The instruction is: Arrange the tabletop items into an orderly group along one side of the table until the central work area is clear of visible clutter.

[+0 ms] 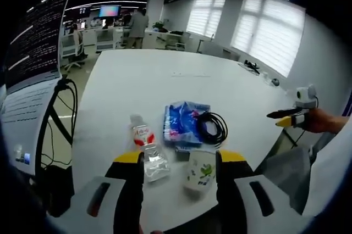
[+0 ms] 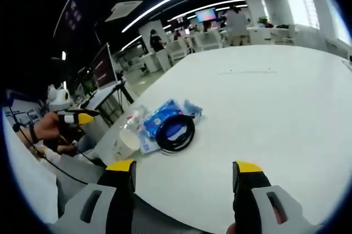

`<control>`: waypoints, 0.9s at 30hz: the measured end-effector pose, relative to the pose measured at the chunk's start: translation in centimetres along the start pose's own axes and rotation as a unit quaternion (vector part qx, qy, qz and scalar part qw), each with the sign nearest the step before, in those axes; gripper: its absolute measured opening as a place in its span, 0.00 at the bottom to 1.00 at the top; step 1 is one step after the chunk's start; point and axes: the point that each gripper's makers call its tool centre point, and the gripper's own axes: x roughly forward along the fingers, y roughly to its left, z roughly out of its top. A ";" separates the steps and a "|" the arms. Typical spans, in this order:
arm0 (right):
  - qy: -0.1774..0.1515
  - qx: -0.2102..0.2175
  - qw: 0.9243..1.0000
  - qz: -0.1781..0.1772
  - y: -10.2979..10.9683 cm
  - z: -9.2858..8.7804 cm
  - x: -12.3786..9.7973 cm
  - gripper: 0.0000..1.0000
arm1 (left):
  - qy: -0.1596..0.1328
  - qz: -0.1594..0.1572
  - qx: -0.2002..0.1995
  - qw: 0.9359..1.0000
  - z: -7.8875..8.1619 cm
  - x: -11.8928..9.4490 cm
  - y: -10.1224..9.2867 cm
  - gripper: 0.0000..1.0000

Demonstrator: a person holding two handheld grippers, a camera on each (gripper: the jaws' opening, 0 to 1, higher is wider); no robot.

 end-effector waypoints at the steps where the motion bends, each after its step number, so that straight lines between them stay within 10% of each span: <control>1: 0.000 0.000 1.000 -0.001 0.0 0.0 0.0 0.73 | 0.002 0.000 0.000 1.000 -0.1 0.1 0.0 0.52; 16: -0.003 0.009 1.000 -0.025 0.6 -0.4 -1.4 0.72 | 0.047 0.009 -0.002 0.999 -1.9 2.8 2.4 0.50; 27: 0.001 0.020 0.999 -0.033 0.3 -0.9 -1.8 0.72 | 0.111 0.057 -0.097 0.987 -3.2 5.7 5.6 0.48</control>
